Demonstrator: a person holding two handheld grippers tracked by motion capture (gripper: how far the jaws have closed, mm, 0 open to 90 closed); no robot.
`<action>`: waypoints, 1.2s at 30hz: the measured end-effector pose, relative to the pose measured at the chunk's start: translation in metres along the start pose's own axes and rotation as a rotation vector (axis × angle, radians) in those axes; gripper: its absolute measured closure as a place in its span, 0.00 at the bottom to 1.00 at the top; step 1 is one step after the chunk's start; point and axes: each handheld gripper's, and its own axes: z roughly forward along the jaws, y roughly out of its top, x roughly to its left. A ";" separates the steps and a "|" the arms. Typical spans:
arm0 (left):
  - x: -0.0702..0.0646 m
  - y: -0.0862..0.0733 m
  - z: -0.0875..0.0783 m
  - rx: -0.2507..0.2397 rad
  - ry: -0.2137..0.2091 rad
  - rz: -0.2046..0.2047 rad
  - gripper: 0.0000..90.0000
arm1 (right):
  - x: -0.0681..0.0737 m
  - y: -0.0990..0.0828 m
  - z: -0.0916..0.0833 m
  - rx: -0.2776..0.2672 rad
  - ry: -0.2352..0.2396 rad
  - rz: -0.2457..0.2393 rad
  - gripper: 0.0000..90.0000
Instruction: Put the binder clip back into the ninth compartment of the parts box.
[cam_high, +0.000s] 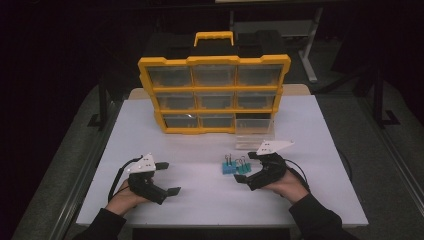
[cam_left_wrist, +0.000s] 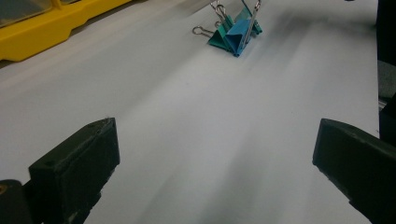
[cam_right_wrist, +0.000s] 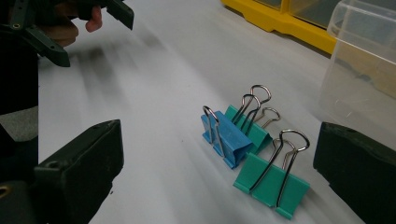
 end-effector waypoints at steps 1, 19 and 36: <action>0.000 0.000 0.000 0.000 0.000 0.001 0.00 | 0.000 0.001 0.000 -0.001 0.000 0.000 0.01; 0.000 0.000 0.000 -0.002 -0.003 0.000 0.00 | -0.001 0.009 0.011 -0.005 0.022 -0.008 0.03; 0.000 0.000 0.000 -0.005 -0.004 -0.002 0.00 | -0.003 0.013 0.021 -0.001 0.041 -0.016 0.05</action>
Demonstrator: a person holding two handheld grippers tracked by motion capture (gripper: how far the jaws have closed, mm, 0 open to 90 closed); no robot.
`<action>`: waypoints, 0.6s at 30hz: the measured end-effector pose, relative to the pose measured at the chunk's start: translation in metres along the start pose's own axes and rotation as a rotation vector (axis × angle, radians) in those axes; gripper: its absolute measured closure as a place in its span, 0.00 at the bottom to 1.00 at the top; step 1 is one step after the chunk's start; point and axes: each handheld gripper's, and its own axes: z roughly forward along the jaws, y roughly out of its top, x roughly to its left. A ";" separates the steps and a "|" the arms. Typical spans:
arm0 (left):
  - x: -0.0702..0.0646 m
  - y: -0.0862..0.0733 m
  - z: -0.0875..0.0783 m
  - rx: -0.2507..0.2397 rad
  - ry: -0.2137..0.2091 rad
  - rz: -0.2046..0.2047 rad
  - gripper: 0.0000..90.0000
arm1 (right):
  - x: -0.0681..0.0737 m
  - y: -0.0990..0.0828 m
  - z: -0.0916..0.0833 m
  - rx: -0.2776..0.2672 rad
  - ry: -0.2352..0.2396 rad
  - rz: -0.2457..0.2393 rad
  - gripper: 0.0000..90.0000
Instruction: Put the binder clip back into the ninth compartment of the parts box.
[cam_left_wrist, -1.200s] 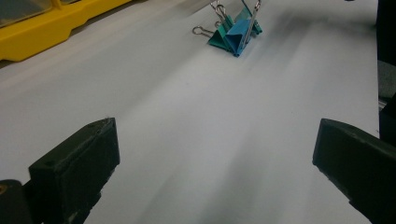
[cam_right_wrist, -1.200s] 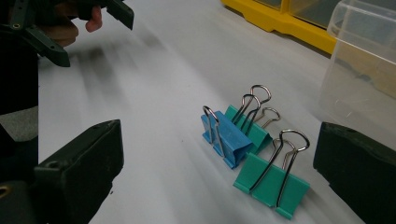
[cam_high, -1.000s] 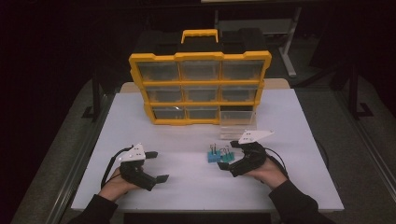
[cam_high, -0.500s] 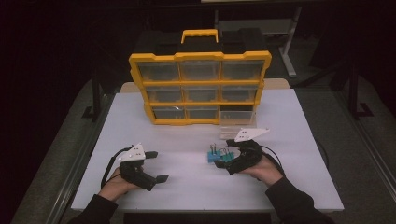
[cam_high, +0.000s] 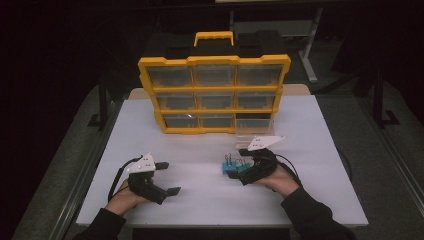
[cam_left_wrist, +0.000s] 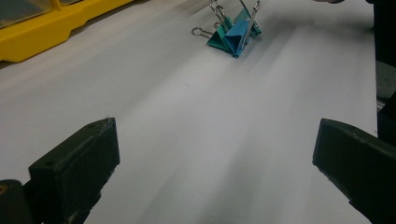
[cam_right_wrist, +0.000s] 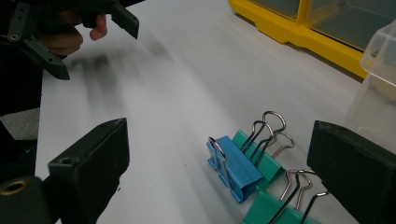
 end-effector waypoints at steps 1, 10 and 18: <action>0.000 0.000 0.000 0.002 0.000 0.001 0.00 | 0.000 0.000 0.000 0.001 0.001 0.000 0.06; 0.000 0.000 0.000 0.002 0.000 0.002 0.00 | -0.001 0.003 0.005 0.005 0.011 0.000 0.06; 0.000 0.000 -0.001 0.000 0.000 0.001 0.00 | -0.001 0.007 0.012 0.010 0.021 -0.009 0.07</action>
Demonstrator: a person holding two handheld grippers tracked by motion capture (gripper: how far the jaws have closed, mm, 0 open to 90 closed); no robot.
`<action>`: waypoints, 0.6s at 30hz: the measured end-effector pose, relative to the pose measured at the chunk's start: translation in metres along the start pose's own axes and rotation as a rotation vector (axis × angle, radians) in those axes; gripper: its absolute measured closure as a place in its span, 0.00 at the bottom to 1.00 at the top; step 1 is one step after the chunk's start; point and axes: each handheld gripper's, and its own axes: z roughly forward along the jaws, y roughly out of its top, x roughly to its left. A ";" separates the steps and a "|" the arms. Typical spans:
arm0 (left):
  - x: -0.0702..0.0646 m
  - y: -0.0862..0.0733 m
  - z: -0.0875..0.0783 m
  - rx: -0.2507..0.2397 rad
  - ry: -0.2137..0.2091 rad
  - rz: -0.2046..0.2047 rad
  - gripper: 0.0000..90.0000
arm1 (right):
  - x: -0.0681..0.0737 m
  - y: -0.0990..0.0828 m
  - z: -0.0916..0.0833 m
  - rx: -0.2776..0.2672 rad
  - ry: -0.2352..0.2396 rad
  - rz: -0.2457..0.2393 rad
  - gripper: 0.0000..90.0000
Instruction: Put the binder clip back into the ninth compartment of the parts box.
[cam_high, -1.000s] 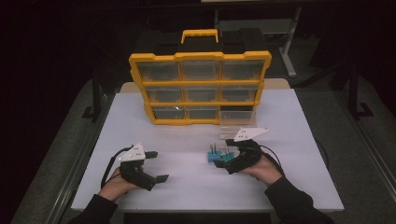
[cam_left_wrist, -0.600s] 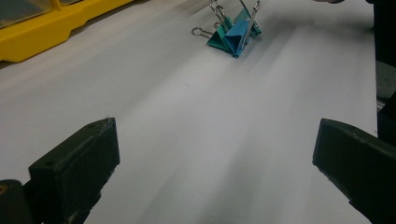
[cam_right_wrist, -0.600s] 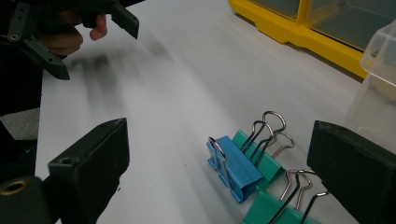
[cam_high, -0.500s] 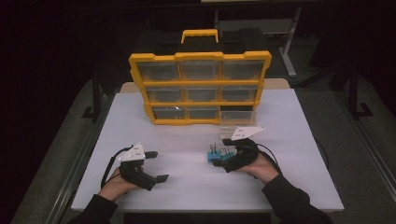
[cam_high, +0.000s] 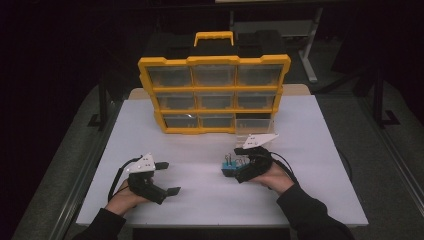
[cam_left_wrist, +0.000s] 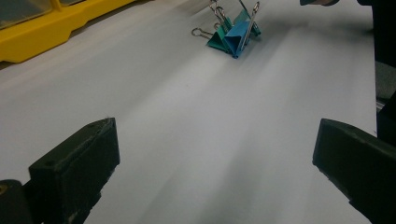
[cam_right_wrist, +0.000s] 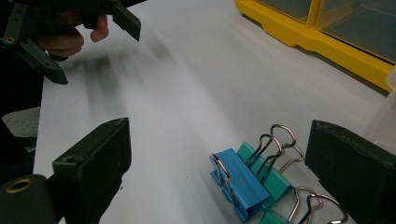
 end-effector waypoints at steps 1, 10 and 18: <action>0.000 0.000 0.000 0.000 0.000 0.000 0.00 | 0.000 0.000 0.001 0.004 0.001 0.002 0.07; 0.000 0.001 -0.001 -0.011 -0.006 -0.006 0.00 | -0.001 0.004 0.009 0.004 0.005 -0.002 0.09; 0.000 0.001 -0.001 -0.016 -0.008 -0.008 0.00 | -0.003 0.006 0.013 0.014 0.008 -0.007 0.15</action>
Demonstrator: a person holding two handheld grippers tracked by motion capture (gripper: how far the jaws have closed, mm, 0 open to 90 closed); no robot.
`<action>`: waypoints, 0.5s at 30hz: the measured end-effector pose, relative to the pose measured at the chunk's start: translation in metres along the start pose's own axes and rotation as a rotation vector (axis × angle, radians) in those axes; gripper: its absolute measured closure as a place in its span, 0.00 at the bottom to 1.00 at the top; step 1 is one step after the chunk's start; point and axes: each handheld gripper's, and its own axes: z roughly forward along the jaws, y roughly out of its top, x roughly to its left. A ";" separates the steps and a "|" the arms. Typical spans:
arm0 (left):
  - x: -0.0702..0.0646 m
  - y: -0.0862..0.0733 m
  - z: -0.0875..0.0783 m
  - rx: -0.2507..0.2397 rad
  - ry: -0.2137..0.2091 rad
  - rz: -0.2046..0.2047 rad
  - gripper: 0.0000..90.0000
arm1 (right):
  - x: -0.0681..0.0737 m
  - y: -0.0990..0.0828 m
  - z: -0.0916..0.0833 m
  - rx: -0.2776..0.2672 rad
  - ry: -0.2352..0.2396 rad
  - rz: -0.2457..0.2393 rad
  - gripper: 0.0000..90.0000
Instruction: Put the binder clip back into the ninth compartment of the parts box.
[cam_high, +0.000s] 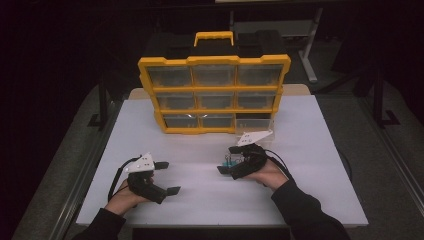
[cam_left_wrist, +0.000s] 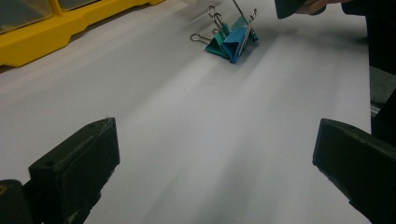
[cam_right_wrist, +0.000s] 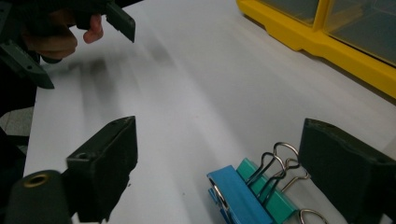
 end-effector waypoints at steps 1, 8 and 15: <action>0.000 0.000 0.000 0.000 0.000 -0.001 0.00 | 0.000 0.000 0.000 0.007 0.002 -0.002 0.17; 0.000 0.000 0.000 -0.002 0.001 -0.001 0.00 | -0.001 -0.001 -0.003 0.015 0.004 -0.008 0.31; 0.000 0.000 -0.001 -0.001 0.000 0.001 0.00 | -0.002 -0.002 -0.004 0.022 0.005 -0.020 0.48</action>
